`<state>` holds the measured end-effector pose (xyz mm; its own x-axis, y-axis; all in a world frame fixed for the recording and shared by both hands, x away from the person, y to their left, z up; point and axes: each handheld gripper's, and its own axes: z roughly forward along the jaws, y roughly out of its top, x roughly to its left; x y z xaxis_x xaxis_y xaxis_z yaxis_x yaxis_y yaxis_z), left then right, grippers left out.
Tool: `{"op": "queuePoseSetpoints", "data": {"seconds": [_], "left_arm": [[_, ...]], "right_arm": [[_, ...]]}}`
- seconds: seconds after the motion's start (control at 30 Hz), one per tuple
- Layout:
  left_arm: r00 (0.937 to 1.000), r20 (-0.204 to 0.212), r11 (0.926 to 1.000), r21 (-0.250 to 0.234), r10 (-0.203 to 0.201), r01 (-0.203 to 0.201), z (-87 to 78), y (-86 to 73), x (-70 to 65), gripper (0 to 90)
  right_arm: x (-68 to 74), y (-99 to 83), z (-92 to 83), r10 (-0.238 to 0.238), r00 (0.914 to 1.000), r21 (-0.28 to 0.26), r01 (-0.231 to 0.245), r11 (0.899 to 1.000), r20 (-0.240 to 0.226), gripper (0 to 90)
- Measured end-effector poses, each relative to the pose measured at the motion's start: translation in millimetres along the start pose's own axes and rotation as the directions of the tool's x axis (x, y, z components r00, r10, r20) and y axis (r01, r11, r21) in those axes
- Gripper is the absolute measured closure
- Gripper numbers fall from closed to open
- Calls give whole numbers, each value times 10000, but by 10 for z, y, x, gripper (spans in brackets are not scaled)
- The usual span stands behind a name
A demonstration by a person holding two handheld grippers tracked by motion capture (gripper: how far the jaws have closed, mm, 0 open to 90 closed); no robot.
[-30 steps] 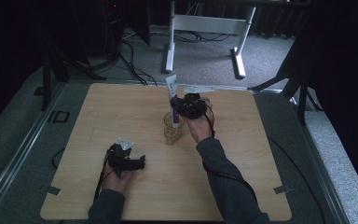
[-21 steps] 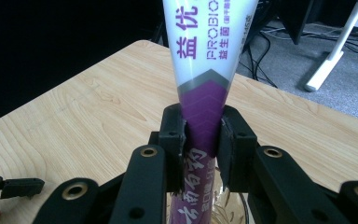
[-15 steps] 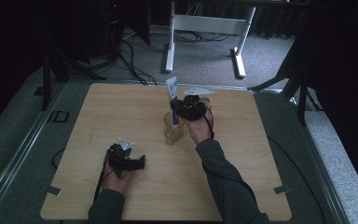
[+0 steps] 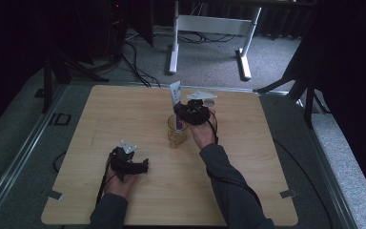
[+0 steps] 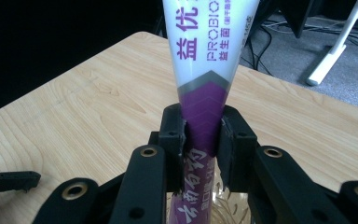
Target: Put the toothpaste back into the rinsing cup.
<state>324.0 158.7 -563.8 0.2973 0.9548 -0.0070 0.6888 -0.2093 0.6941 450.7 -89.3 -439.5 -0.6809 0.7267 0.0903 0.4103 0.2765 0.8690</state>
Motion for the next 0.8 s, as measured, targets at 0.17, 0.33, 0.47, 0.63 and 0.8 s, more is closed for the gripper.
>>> {"op": "queuePoseSetpoints", "data": {"seconds": [0.17,0.33,0.47,0.63,0.8], "left_arm": [[10000,-1,10000,15,12,-12,-1,0,1,58],[10000,-4,10000,11,14,-14,-2,-1,-3,58],[10000,-4,10000,7,8,-8,-2,-1,-3,57],[10000,3,10000,8,3,-3,-2,-1,-5,58],[10000,5,10000,7,-5,5,-2,-2,-6,58]], "right_arm": [[4,-45,26,-13,10000,123,13,9999,29,734],[-4,-102,55,-24,10000,283,22,9996,66,733],[2,-140,71,-123,9999,407,120,9991,70,731],[15,-181,97,-226,9997,610,220,9979,90,723],[17,-240,136,-409,9990,923,393,9950,153,710]]}}
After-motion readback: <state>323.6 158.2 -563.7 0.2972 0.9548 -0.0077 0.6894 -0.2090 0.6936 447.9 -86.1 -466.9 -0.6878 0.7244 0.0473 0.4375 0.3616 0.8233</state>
